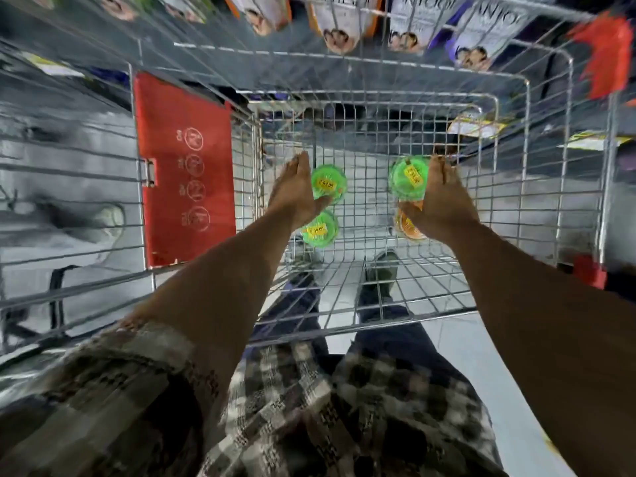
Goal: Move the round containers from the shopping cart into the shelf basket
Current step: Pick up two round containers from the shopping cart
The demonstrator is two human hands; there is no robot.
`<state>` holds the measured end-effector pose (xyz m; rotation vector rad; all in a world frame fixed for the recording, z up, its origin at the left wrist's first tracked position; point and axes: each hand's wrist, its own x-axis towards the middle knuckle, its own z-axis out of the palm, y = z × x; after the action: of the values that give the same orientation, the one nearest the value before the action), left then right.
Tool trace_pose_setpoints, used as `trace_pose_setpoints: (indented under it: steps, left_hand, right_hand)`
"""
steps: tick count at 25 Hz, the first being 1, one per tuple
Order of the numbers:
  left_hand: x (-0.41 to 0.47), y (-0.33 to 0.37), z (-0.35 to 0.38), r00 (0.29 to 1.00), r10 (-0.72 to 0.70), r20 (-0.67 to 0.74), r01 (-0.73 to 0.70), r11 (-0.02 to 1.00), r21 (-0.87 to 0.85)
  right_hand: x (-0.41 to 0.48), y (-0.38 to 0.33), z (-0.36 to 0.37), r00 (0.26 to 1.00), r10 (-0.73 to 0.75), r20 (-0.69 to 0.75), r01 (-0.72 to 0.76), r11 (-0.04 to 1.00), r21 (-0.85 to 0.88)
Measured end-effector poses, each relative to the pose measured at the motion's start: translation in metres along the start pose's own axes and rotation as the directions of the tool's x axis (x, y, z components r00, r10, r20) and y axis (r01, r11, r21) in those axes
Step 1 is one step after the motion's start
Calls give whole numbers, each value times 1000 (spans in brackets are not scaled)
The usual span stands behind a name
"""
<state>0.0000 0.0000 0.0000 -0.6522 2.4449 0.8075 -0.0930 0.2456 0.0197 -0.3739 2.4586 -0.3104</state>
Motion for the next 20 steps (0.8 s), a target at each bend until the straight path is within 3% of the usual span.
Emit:
trace_pose_setpoints:
  steps: [3, 7, 14, 20]
  left_hand:
    - [13, 5, 9, 997, -49, 54, 52, 998, -45]
    - [21, 5, 24, 988, -73, 137, 90, 989, -118]
    - [30, 4, 38, 998, -56, -12, 54, 991, -126]
    - [26, 5, 34, 987, -120, -106, 84, 950, -302]
  right_hand:
    - [20, -2, 7, 996, 45, 80, -47, 998, 31]
    - [39, -6, 16, 998, 60, 32, -57, 995, -77]
    - [52, -1, 22, 992, 119, -47, -124, 985, -119]
    - [41, -6, 8, 983, 156, -101, -161, 986, -51]
